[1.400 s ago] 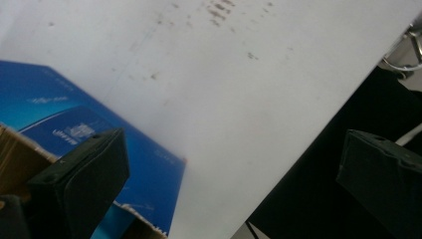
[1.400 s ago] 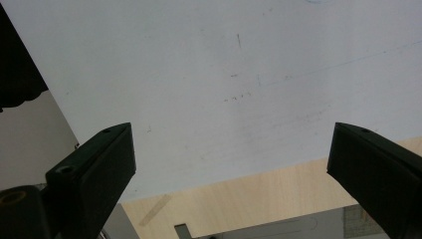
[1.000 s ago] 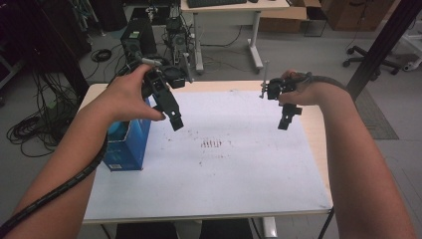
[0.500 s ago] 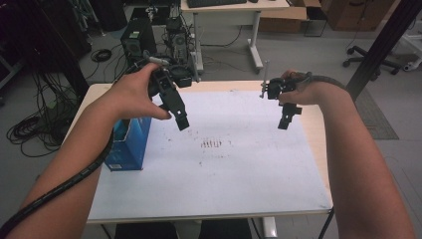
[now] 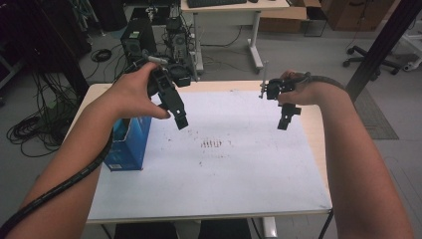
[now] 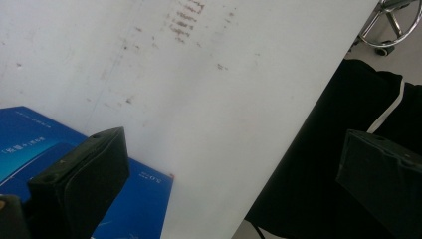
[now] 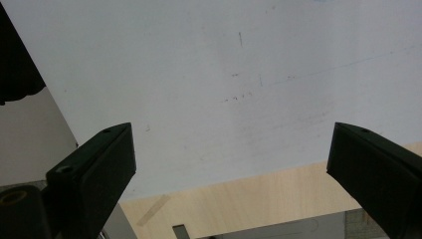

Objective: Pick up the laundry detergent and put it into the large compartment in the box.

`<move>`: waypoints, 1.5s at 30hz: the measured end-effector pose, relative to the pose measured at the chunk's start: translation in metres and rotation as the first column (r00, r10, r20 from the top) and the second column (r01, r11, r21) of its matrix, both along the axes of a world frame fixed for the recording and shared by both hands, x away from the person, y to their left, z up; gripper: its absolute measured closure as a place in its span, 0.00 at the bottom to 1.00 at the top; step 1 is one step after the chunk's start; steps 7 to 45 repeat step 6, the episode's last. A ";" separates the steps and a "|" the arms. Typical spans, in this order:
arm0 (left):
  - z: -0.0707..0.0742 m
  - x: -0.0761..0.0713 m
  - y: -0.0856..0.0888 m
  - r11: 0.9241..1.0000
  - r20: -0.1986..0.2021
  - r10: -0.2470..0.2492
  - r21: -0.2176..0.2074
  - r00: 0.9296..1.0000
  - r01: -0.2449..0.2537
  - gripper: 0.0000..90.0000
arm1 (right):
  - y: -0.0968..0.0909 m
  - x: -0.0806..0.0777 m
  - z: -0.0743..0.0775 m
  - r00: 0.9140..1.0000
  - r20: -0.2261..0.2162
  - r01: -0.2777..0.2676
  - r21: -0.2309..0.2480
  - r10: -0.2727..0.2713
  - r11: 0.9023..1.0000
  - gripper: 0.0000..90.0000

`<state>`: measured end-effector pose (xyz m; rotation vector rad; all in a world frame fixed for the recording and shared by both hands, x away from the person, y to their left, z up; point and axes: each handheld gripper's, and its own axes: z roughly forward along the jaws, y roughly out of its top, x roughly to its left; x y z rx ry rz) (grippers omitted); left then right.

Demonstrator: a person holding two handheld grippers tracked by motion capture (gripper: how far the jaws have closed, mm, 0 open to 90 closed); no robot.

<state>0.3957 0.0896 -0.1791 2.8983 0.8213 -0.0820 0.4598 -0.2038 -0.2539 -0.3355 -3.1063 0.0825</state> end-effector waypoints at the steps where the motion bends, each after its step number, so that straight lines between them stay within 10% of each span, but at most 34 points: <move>1: 0.000 0.000 0.000 1.000 0.002 -0.001 0.000 1.000 0.001 0.00 | 0.001 0.000 0.000 1.000 0.000 0.004 -0.003 -0.004 1.000 0.05; 45: 0.001 -0.001 0.001 1.000 0.006 -0.004 -0.016 1.000 0.004 0.00 | 0.004 -0.002 0.001 1.000 0.004 -0.007 -0.001 0.007 1.000 0.06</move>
